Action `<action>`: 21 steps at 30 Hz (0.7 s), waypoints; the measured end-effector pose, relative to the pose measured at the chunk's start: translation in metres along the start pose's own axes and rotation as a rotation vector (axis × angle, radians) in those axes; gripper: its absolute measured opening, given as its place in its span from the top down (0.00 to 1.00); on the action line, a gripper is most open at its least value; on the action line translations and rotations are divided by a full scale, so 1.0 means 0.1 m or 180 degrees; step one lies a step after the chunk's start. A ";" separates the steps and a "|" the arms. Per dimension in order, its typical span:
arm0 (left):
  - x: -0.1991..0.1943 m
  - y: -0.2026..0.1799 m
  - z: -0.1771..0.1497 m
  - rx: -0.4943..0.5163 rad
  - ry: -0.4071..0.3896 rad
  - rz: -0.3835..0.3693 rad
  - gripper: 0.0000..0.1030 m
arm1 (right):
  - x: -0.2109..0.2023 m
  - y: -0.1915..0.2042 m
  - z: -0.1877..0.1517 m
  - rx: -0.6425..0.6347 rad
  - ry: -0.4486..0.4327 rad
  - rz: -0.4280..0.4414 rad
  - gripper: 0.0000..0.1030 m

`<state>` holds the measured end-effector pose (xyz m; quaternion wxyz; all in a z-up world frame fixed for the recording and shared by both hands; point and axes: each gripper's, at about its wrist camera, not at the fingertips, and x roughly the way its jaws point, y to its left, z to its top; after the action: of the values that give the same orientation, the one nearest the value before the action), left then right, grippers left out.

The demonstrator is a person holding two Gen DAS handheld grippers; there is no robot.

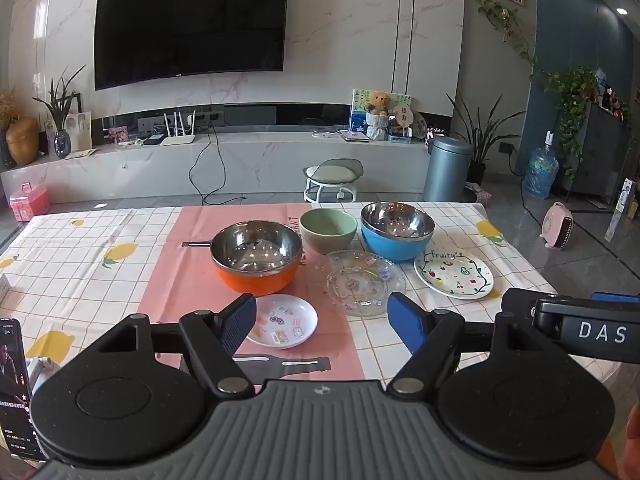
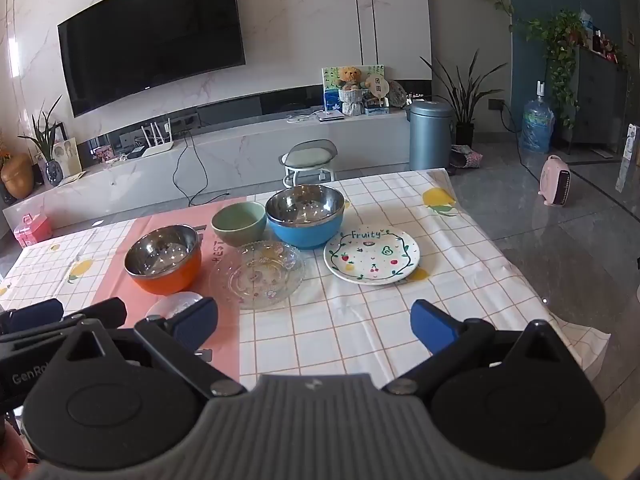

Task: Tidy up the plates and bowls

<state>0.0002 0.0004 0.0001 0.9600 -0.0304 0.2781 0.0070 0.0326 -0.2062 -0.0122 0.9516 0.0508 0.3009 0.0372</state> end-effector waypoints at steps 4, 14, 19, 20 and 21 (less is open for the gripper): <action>-0.01 -0.01 -0.01 0.0048 -0.0042 -0.0004 0.20 | 0.01 0.00 -0.01 0.0008 0.0015 -0.0009 0.03; -0.01 -0.03 0.04 0.0078 -0.0018 -0.0044 0.24 | 0.00 -0.01 -0.06 0.0034 0.0051 0.0005 0.03; -0.03 -0.02 -0.03 0.0085 -0.0041 -0.0074 0.25 | 0.02 0.00 -0.03 0.0041 0.0080 0.0000 0.03; -0.03 -0.02 -0.03 0.0083 -0.0045 -0.0079 0.25 | 0.01 0.01 -0.03 0.0039 0.0081 -0.0001 0.03; -0.03 -0.02 -0.03 0.0082 -0.0042 -0.0082 0.25 | 0.01 0.01 -0.03 0.0040 0.0083 -0.0001 0.03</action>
<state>-0.0034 -0.0014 -0.0006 0.9622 -0.0216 0.2714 -0.0088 0.0315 -0.2047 -0.0154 0.9473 0.0562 0.3134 0.0358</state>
